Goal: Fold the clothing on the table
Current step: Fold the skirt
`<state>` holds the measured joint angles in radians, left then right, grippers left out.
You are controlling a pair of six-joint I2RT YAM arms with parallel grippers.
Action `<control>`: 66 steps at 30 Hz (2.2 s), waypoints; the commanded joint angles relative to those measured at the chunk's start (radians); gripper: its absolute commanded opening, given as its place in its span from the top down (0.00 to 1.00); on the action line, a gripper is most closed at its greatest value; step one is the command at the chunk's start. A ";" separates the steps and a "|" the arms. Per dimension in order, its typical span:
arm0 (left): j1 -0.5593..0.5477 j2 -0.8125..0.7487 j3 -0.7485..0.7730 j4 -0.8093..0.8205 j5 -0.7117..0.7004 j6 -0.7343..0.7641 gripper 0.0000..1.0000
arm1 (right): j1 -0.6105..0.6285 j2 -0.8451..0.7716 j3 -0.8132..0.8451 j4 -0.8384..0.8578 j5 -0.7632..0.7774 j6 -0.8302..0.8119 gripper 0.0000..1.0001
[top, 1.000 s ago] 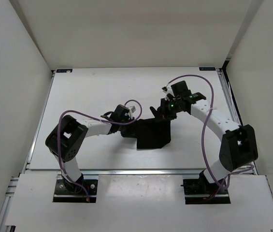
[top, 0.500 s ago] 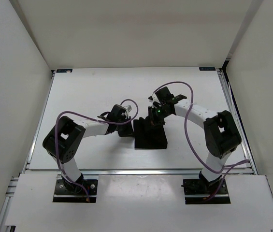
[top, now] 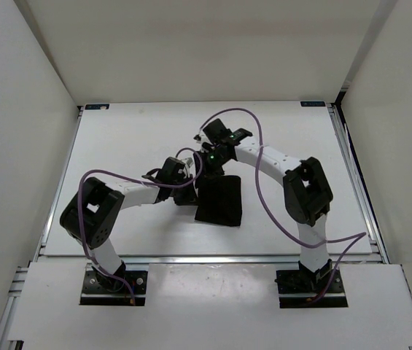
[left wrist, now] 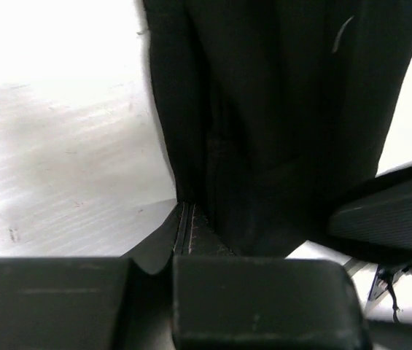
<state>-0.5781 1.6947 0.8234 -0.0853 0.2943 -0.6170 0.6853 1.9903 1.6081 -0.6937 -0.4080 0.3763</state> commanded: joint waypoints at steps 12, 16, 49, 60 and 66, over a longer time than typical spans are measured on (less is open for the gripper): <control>0.162 -0.122 -0.061 -0.019 0.014 0.037 1.00 | 0.143 0.044 0.339 -0.308 0.446 -0.128 0.52; 0.213 -0.193 -0.027 -0.074 0.083 0.040 1.00 | 0.047 -0.106 0.089 -0.209 0.363 -0.091 0.84; 0.248 -0.242 -0.014 0.005 0.229 -0.044 1.00 | -0.090 -0.304 -0.316 0.004 -0.430 -0.042 0.99; 0.022 -0.136 0.154 0.098 0.258 -0.122 1.00 | -0.280 -0.207 -0.395 0.250 -0.200 0.084 1.00; -0.028 -0.072 0.077 0.108 0.180 -0.070 1.00 | -0.285 -0.019 -0.278 0.246 -0.187 0.104 1.00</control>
<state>-0.6006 1.6131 0.9463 0.0193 0.5266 -0.7197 0.3992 1.9205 1.2449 -0.4545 -0.6136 0.4629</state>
